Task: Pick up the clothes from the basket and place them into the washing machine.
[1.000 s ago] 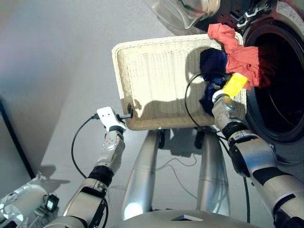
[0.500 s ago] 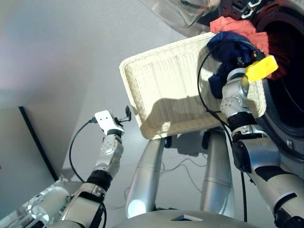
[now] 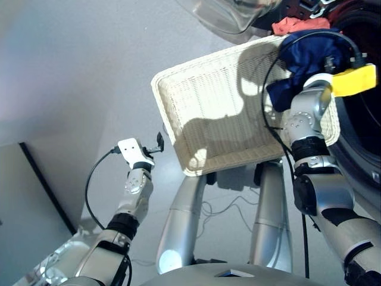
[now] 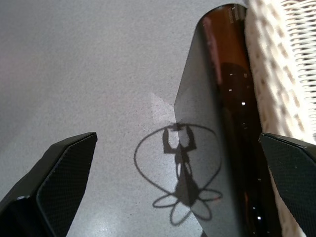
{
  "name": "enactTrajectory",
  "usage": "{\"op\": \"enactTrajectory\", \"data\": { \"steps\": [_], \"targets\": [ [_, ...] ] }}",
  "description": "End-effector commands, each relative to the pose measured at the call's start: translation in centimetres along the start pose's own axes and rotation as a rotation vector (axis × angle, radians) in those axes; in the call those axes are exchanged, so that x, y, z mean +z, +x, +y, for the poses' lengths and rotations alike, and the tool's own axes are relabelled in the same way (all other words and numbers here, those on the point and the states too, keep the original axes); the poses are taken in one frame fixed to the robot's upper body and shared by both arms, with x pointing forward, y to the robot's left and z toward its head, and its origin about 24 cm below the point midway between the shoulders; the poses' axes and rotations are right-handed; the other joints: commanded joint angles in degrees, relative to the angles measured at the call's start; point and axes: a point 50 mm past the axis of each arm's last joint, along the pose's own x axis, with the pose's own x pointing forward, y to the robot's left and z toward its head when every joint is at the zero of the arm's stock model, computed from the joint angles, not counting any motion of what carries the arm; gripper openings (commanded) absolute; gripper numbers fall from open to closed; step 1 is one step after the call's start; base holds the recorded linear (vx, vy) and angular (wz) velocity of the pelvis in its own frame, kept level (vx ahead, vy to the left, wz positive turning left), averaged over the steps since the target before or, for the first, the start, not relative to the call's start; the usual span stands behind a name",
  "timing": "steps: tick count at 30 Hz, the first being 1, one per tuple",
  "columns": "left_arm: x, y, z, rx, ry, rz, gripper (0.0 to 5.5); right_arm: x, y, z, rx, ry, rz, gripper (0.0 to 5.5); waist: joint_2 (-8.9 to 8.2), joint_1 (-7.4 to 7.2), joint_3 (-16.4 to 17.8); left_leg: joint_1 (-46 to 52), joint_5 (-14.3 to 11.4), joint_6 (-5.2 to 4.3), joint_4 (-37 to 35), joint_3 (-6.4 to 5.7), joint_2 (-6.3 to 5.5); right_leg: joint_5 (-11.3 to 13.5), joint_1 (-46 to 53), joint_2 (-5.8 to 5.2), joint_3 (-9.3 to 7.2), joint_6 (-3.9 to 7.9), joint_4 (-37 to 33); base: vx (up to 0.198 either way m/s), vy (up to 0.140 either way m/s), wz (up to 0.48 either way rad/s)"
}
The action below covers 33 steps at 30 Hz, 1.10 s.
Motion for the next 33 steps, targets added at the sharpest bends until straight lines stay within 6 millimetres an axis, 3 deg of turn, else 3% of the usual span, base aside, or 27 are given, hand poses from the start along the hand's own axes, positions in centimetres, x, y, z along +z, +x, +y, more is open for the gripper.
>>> {"op": "enactTrajectory", "data": {
  "steps": [1,5,11,12,13,17,21,23,27,33],
  "targets": [
    [-1.2,-1.6,2.0,0.048,0.036,0.011,5.50,5.8,1.7,2.3,0.155,0.047,-0.262,0.00,4.74,-0.34,-9.0,2.4,2.2,-3.05,-7.4,-3.96,0.63,-3.2,4.2,2.63,-6.36,-3.64,-2.5,0.000,0.000,0.000],
    [-1.0,-1.6,2.5,0.059,0.055,0.005,5.50,5.8,2.4,1.9,0.080,0.009,-0.259,0.00,4.84,0.20,-9.0,2.5,2.3,-3.03,-7.8,-3.80,0.25,-3.3,3.9,2.64,-6.15,-3.56,-2.5,0.000,0.000,0.000],
    [-1.0,-1.8,2.5,0.064,0.057,0.003,5.50,6.9,3.3,3.3,0.024,0.052,-0.294,0.00,5.50,1.37,-9.0,0.2,1.6,-2.60,-5.2,-3.95,0.27,-3.9,1.6,2.89,-5.93,-3.78,-0.4,0.000,0.000,0.000],
    [-1.1,-1.8,2.5,0.061,0.067,0.012,5.50,6.3,3.3,3.2,0.027,0.002,-0.266,4.51,5.45,1.47,-9.0,-0.1,1.5,-2.53,-4.9,-3.97,0.45,-4.0,1.5,2.95,-6.00,-3.81,-0.3,0.000,0.000,0.000],
    [-1.2,-1.9,2.7,0.063,0.077,0.020,5.50,4.9,3.2,2.7,0.045,-0.107,-0.203,5.50,5.08,1.61,-8.8,-0.1,1.4,-2.53,-4.7,-3.99,0.55,-3.9,1.6,2.85,-6.11,-3.80,-0.4,0.000,0.000,0.000],
    [-0.9,-1.6,3.3,0.063,0.090,0.026,5.50,-0.8,2.4,0.1,0.153,-0.495,0.107,5.50,3.58,0.87,-7.5,0.4,1.7,-2.88,-5.0,-3.73,1.43,-2.9,2.6,2.76,-6.74,-4.08,-1.5,0.000,0.000,0.000],
    [-0.9,-1.7,3.3,0.047,0.085,0.034,5.50,-5.3,-1.1,-2.2,0.259,-0.579,0.328,5.50,2.34,0.12,-7.1,0.7,1.7,-2.93,-4.8,-4.11,1.39,-3.0,3.7,2.93,-7.50,-4.50,-2.2,0.000,0.000,0.000],
    [-0.8,-1.7,3.2,0.031,0.078,0.030,5.50,-6.6,-2.1,-3.1,0.251,-0.605,0.395,5.50,1.96,0.31,-7.2,0.7,1.8,-2.98,-5.0,-4.48,1.33,-3.1,4.0,2.88,-7.79,-4.54,-2.4,0.000,0.000,0.000],
    [-0.3,-1.5,3.2,0.031,0.075,0.010,5.50,-8.0,-3.3,-3.2,0.226,-0.589,0.454,5.50,1.34,0.52,-7.4,0.5,2.0,-3.05,-5.4,-5.04,1.06,-3.1,4.4,2.62,-8.37,-4.57,-2.9,0.000,0.000,0.000],
    [0.5,-1.3,3.5,0.048,0.069,-0.025,5.50,-8.6,-3.7,-2.1,0.185,-0.518,0.467,5.50,0.61,1.34,-7.2,-0.2,2.5,-3.20,-6.1,-6.13,0.55,-3.5,4.1,2.16,-9.37,-4.59,-2.9,0.000,0.000,0.000]
  ]
}}
